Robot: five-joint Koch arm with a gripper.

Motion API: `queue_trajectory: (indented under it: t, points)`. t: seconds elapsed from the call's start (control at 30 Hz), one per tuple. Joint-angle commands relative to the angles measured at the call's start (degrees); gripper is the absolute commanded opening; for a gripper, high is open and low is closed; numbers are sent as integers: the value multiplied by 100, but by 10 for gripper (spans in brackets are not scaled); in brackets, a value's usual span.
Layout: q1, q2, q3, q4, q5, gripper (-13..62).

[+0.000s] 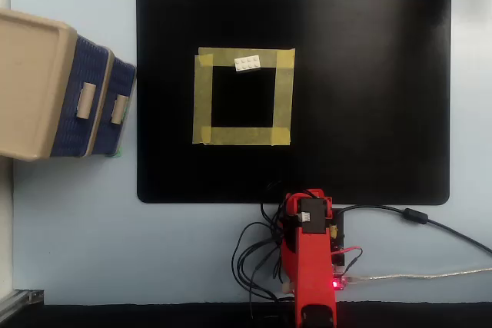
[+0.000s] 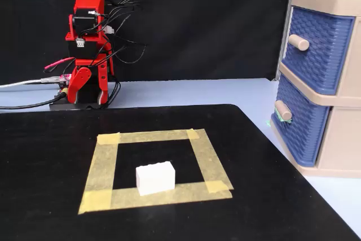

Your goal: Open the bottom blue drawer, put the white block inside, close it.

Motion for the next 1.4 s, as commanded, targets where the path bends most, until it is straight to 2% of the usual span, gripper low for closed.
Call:
queue_trajectory:
  t: [0.0, 0.27, 0.5, 0.57, 0.63, 0.77, 0.87, 0.93, 1.07, 1.17, 1.27, 1.37]
  points:
    - [-44, 352, 88, 650, 70, 347]
    - [-26, 352, 0, 765, 35, 351]
    - [-176, 202, -3287, 729, -158, 338]
    - [-457, -97, -3674, 413, -554, 338]
    - [-1345, -396, -3454, -193, -1529, 338]
    - [-3604, -1099, -2382, -2760, -4896, 339]
    - [-4509, -1740, -1705, -5792, -6996, 339]
    - [-4693, -2092, -1380, -7673, -7822, 339]
    - [-5071, -3313, -1046, -11637, -8877, 339]
    - [-5405, -4720, -1283, -13500, -8965, 339]
    - [-5581, -5818, -2021, -14396, -8947, 340]
    - [-5897, -6381, -2610, -14414, -8930, 340]
